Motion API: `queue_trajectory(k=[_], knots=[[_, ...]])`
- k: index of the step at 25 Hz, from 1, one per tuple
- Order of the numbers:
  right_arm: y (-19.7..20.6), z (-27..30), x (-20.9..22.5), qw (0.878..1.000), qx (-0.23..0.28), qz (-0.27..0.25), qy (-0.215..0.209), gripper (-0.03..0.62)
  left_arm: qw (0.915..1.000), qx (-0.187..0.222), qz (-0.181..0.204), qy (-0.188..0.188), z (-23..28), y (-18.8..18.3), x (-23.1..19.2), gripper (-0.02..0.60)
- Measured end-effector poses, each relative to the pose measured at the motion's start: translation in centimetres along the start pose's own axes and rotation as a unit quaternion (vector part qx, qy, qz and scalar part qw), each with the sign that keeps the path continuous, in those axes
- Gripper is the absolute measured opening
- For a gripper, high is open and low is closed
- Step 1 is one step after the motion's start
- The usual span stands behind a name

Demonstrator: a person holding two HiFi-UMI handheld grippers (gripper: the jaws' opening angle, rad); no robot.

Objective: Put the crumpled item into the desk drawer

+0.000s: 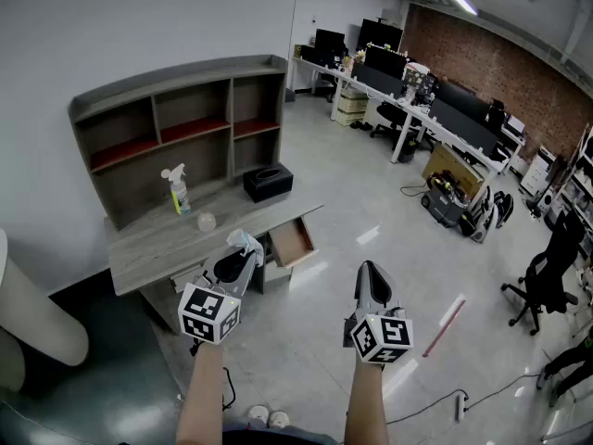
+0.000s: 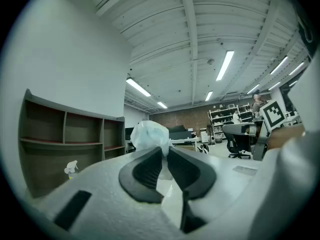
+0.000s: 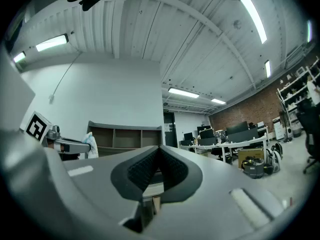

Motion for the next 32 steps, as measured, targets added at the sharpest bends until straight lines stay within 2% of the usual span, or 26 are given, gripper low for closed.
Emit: queue_trajectory(k=[20,32], knots=[[1.1,1.1,-0.6,1.000,-0.006,0.001,0.000,0.012,0.9999,-0.009,-0.008,0.006,0.3,1.2,-1.5,0.038],[3.3,2.3,-1.1,1.000,-0.022,-0.015,0.016,0.012,0.9993,-0.014,-0.028,0.020,1.6,3.9,-4.2,0.038]])
Point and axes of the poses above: the fingertips, and each gripper's own axes: z forward along the fingers, x to its right, y out of its underside, the point moved 7 cm from there along -z, backward along the fingers, and after that the axes turned 15 degrees about x, right-handed, at the moved point
